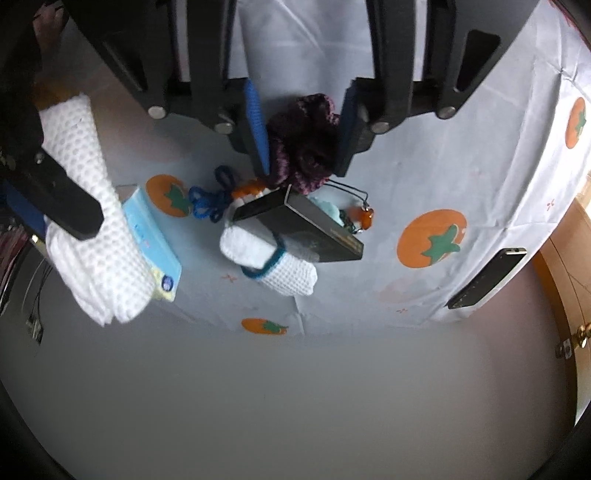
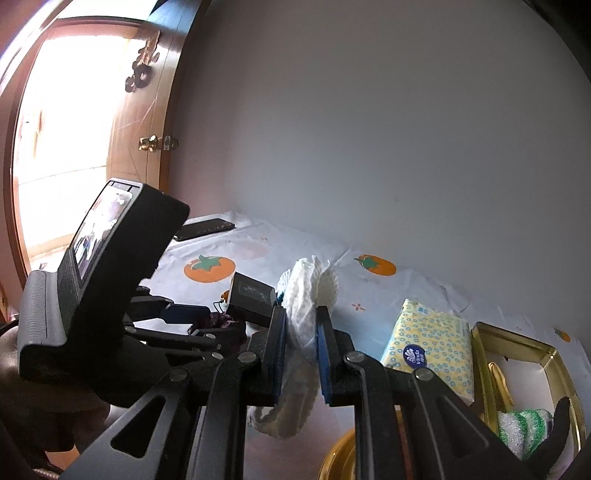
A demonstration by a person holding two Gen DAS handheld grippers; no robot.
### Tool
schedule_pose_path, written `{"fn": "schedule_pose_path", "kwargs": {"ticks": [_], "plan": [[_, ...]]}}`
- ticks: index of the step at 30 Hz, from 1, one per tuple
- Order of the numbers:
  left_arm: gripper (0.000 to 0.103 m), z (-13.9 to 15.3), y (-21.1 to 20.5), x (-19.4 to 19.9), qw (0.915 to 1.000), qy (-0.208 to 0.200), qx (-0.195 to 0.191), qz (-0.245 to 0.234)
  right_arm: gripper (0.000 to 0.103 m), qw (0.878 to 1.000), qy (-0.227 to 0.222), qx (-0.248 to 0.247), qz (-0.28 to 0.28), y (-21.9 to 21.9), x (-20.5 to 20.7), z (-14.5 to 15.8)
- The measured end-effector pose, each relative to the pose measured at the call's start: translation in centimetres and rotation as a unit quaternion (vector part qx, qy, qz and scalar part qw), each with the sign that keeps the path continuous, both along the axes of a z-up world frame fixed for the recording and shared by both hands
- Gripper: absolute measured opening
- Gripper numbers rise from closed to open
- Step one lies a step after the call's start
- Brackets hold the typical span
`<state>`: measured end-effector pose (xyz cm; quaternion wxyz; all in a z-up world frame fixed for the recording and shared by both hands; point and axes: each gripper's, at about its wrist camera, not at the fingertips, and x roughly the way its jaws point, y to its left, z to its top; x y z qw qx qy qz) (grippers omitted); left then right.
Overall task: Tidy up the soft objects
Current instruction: 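Grasp the purple scrunchie with the left tool while the right tool grasps the white mesh cloth, then lift the purple scrunchie and white mesh cloth with both tools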
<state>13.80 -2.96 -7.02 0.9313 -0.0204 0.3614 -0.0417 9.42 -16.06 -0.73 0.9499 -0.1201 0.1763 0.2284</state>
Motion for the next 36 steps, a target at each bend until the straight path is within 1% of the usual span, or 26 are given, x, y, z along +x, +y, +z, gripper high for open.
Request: {"fn": "schedule_pose_path", "kwargs": {"ticks": [2, 7, 10, 18, 22, 36], "plan": [[0.030, 0.2, 0.3, -0.3, 0.9999, -0.009, -0.010, 0.002, 0.017, 1.000, -0.007, 0.007, -0.002, -0.3, -0.3, 0.0], [0.030, 0.9, 0.7, -1.4, 0.9987, -0.044, -0.023, 0.009, 0.017, 0.999, -0.001, 0.033, -0.006, -1.4, 0.0, 0.1], [0.030, 1.3, 1.0, -2.3, 0.9969, -0.070, -0.033, 0.011, 0.017, 0.999, -0.007, 0.041, -0.007, -1.6, -0.2, 0.2], [0.030, 2.2, 1.4, -3.9, 0.9912, -0.126, -0.040, 0.010, 0.017, 0.998, -0.003, 0.063, -0.010, -2.4, -0.3, 0.2], [0.030, 2.6, 1.5, -4.8, 0.9876, -0.151, -0.043, 0.007, 0.017, 0.997, -0.010, 0.070, -0.009, -2.8, -0.7, 0.3], [0.030, 2.9, 1.7, -6.1, 0.9812, -0.187, -0.047, 0.008, 0.017, 0.996, -0.022, 0.091, -0.009, -3.6, -1.2, 0.5]]}}
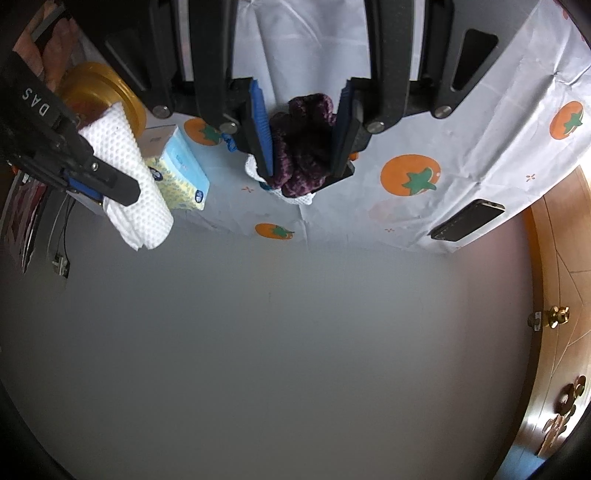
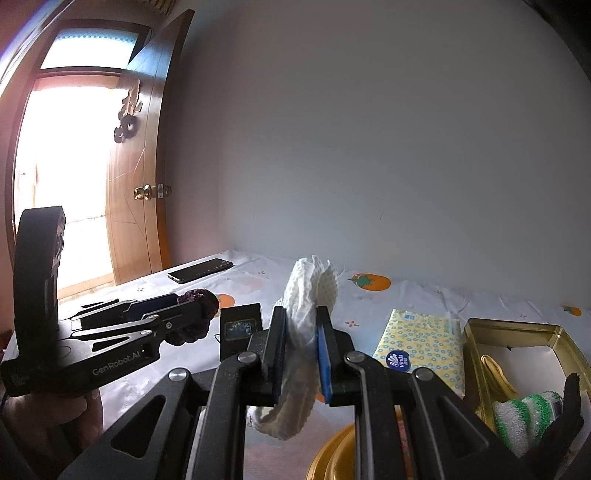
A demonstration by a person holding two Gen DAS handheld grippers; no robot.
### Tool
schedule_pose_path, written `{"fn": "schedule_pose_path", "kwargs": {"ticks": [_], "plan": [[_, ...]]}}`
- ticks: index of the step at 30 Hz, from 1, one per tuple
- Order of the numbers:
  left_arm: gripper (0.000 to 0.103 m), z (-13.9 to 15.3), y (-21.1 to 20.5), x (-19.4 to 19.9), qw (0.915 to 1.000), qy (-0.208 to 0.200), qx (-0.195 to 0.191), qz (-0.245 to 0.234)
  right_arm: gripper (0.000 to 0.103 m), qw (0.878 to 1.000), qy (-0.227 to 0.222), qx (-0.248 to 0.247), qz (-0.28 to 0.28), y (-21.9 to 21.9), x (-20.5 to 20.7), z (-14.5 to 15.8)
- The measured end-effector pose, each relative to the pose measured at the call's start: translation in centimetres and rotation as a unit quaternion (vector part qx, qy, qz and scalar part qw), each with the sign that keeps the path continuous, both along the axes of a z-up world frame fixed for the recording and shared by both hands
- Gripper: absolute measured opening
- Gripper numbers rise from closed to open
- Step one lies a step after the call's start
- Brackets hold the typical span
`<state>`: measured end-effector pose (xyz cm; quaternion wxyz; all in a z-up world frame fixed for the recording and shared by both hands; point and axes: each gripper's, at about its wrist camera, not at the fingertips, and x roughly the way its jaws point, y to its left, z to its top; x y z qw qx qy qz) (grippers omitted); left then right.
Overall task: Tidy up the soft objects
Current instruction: 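Lift the purple scrunchie and white mesh cloth with both tools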
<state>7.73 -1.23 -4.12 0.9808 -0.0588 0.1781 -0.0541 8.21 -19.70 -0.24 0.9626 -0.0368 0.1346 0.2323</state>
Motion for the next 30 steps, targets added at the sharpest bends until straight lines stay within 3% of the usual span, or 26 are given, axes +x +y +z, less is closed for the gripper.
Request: {"fn": "schedule_pose_path", "kwargs": {"ticks": [20, 30], "plan": [[0.030, 0.2, -0.5, -0.3, 0.9993, -0.017, 0.004, 0.034, 0.017, 0.998, -0.060, 0.007, 0.007, -0.3, -2.0, 0.6], [0.030, 1.9, -2.7, -1.2, 0.9973, -0.059, 0.018, 0.041, 0.017, 0.996, -0.089, 0.016, 0.000, -0.6, -3.1, 0.9]]}}
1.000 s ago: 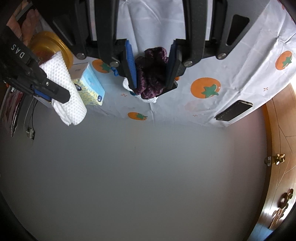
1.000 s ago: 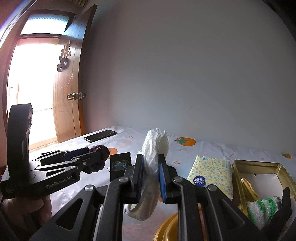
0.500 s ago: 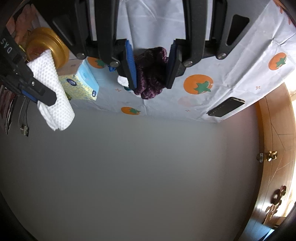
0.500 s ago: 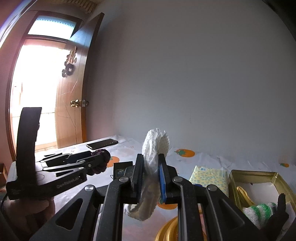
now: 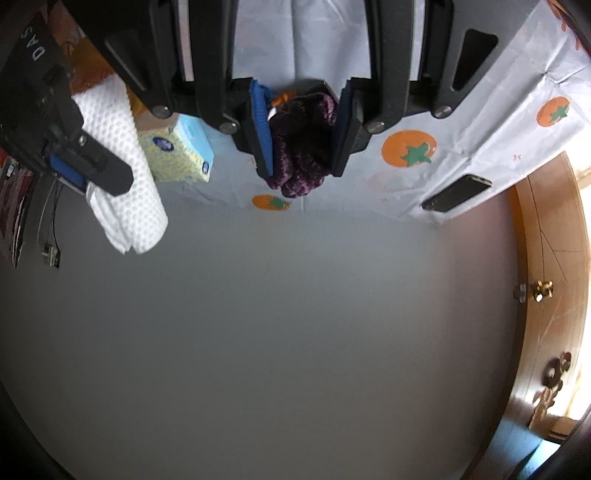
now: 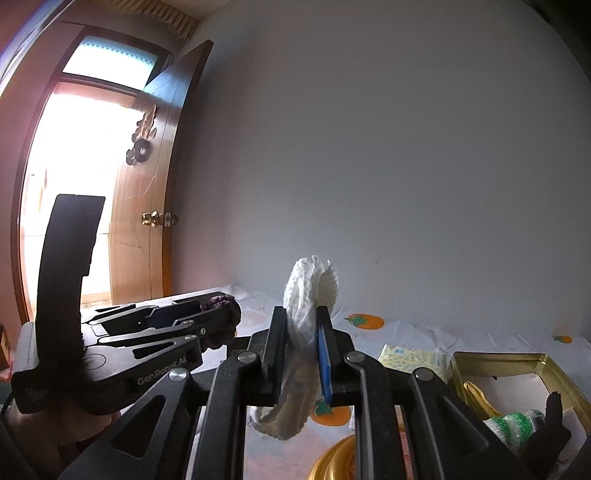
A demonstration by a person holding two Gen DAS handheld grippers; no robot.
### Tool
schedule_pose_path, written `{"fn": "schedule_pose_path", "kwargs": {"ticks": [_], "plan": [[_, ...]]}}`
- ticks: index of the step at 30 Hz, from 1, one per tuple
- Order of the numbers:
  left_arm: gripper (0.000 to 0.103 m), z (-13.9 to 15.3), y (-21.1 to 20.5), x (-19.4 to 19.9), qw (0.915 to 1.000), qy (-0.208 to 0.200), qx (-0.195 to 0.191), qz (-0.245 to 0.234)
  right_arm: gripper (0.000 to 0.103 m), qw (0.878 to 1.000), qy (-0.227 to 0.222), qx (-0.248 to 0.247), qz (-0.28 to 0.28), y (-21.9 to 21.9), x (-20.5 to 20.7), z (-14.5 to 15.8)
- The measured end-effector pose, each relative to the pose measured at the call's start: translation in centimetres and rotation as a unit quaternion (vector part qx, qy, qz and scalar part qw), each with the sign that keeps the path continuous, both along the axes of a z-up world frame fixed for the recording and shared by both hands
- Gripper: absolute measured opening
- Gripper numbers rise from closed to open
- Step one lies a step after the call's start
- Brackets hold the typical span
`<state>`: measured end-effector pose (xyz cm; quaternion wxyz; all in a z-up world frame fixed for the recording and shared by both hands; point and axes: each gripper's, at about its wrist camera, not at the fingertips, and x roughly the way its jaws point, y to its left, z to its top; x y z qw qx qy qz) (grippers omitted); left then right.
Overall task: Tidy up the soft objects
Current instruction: 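Lift the purple scrunchie and white mesh cloth with both tools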
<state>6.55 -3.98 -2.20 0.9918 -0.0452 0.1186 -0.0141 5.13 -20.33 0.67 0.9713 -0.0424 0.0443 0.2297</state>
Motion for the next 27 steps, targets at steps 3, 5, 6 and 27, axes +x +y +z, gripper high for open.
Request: {"fn": "schedule_pose_path", "kwargs": {"ticks": [3, 5, 6, 27], "plan": [[0.030, 0.1, -0.3, 0.2, 1.0000, -0.003, 0.003, 0.006, 0.017, 1.000, -0.005, 0.006, -0.004, -0.3, -0.3, 0.1], [0.030, 0.2, -0.3, 0.2, 0.9999, -0.005, 0.001, 0.009, 0.017, 1.000, -0.006, 0.008, -0.005, -0.3, -0.4, 0.2], [0.030, 0.2, -0.4, 0.2, 0.9999, -0.006, 0.001, 0.011, 0.017, 1.000, -0.006, 0.009, -0.006, -0.4, -0.5, 0.3], [0.030, 0.6, -3.3, -0.3, 0.9996, -0.014, 0.017, 0.019, 0.017, 0.998, 0.001, 0.053, -0.046, -1.8, -0.6, 0.5]]}}
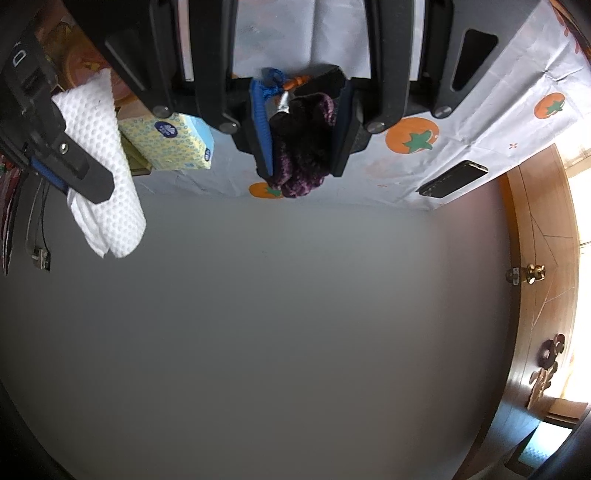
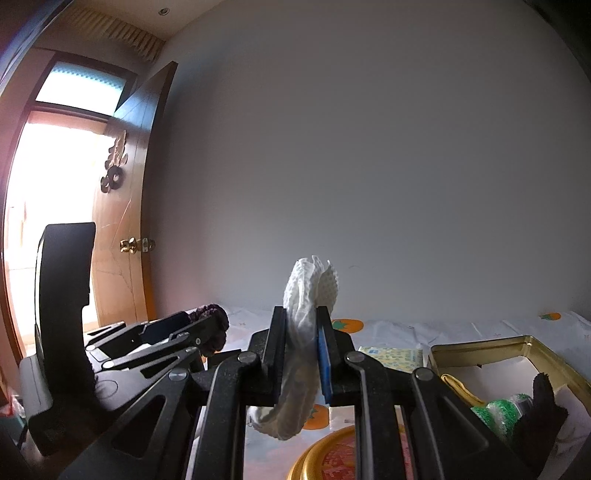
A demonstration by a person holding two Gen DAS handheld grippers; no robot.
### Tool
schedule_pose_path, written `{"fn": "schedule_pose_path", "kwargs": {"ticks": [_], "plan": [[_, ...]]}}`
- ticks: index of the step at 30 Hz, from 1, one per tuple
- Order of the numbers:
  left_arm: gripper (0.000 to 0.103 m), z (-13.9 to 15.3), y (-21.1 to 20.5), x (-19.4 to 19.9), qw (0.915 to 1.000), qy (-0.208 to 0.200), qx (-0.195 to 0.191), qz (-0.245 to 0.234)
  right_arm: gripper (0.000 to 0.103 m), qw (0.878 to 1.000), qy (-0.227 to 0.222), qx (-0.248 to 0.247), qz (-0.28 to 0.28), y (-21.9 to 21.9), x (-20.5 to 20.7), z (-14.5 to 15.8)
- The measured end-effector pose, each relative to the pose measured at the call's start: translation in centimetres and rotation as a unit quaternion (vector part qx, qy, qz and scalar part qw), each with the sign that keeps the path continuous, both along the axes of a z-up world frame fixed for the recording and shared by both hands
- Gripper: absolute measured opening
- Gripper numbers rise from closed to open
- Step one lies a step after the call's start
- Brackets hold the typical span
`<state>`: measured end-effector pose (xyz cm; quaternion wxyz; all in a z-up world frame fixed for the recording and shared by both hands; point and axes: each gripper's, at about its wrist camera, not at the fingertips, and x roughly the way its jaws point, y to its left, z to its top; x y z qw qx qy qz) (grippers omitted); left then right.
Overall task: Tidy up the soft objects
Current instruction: 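Lift the purple scrunchie and white mesh cloth with both tools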
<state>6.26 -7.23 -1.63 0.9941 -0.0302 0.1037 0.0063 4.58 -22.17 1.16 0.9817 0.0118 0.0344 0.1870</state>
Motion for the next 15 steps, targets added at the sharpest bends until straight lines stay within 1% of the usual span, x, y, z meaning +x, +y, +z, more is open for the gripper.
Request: {"fn": "schedule_pose_path", "kwargs": {"ticks": [3, 6, 15], "plan": [[0.030, 0.1, -0.5, 0.3, 1.0000, 0.006, 0.003, -0.008, 0.017, 1.000, -0.002, 0.005, -0.001, 0.0, -0.2, 0.1], [0.030, 0.3, -1.1, 0.4, 0.9999, 0.007, 0.008, -0.012, 0.017, 1.000, -0.013, -0.008, -0.006, 0.1, -0.4, 0.1], [0.030, 1.4, -2.9, 0.5, 0.9995, 0.009, 0.022, -0.021, 0.017, 1.000, -0.016, 0.011, -0.008, -1.9, -0.6, 1.4]]}}
